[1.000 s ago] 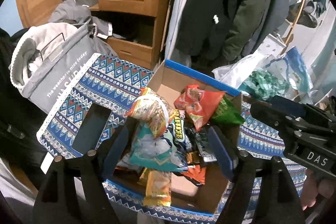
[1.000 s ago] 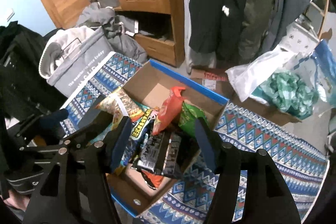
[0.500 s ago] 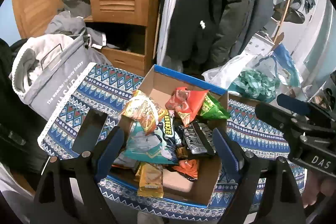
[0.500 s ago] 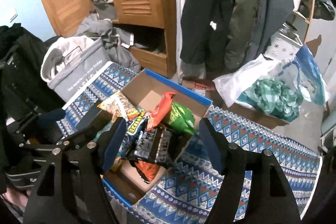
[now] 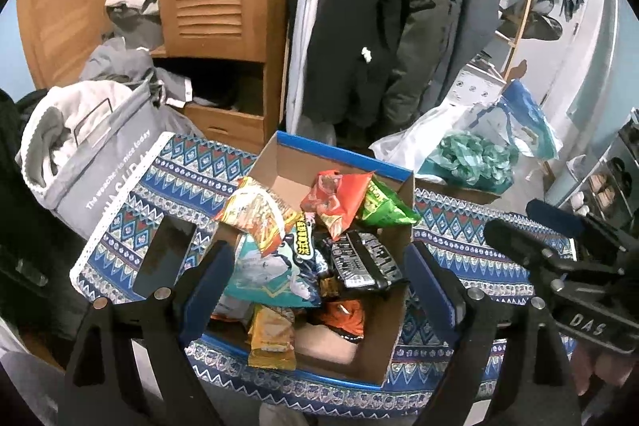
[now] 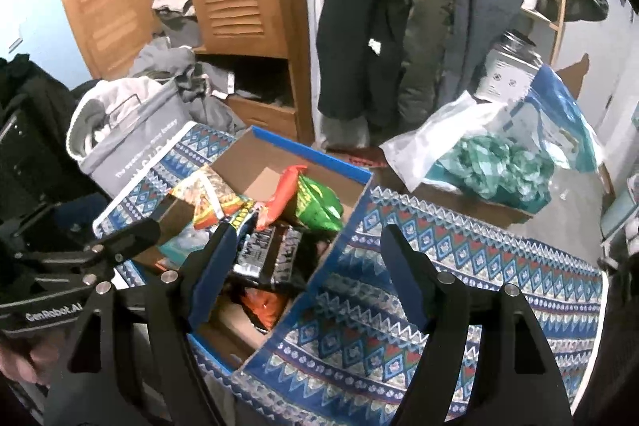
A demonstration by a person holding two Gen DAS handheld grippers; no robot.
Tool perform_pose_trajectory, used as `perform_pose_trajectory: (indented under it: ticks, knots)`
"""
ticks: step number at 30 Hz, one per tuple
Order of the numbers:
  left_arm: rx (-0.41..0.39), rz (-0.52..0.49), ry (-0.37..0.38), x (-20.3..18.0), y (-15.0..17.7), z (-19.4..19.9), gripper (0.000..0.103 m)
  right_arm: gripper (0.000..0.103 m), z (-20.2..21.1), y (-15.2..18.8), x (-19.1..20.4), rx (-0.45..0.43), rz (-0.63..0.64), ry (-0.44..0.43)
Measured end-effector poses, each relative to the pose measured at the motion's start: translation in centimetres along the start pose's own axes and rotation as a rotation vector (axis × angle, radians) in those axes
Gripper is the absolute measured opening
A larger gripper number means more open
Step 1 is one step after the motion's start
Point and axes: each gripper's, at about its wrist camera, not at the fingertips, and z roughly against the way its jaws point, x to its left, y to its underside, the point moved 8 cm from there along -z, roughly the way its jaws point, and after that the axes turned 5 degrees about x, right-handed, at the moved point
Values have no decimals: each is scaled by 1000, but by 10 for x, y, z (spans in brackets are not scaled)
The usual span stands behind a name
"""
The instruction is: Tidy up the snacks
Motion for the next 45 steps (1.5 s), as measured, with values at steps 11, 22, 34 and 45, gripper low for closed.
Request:
perform_pose_trajectory:
  ticks: [11,22,34,45]
  knots:
    - [-3,-12,14,-14,0,-2,88,74,5,11,-18,-26,-16,50]
    - [20,-26,38,-27,2,-4,88,74,9,20,-40,-22,-62,66]
    - [25,-40,49,-39,3,-3,88,74,13,20,-47,-25,-76,64]
    - [39,-31,59,-41,5,-4,88,74,14,20,-48,-26,-78,63]
